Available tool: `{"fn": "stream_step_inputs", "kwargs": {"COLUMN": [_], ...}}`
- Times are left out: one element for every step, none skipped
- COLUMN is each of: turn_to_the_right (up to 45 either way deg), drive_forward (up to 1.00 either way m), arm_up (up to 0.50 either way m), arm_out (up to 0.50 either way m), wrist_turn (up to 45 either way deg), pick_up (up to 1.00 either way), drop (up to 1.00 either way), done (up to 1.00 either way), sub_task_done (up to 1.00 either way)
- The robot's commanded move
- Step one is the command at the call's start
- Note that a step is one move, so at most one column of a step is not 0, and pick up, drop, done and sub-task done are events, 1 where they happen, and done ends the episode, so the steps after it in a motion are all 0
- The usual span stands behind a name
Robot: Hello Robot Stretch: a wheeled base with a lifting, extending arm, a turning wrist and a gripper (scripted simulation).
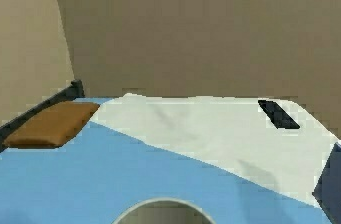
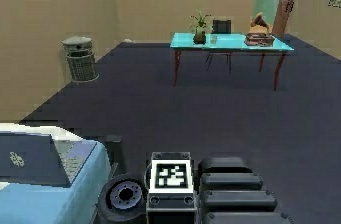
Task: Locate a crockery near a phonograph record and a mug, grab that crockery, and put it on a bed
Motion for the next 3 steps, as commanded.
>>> {"fn": "stream_step_inputs", "kwargs": {"turn_to_the_right": [0.0,6.0,6.0], "drive_forward": [0.10,0.00,0.00], "arm_up": [0.00,0.00,0.00], "arm_out": [0.00,0.00,0.00], "wrist_turn": [0.0,0.0,0.0], "pick_up": [0.00,0.00,0.00], "drop": [0.00,0.00,0.00], "done": [0.00,0.00,0.00], "sub_task_done": [0.00,0.00,0.00]}}
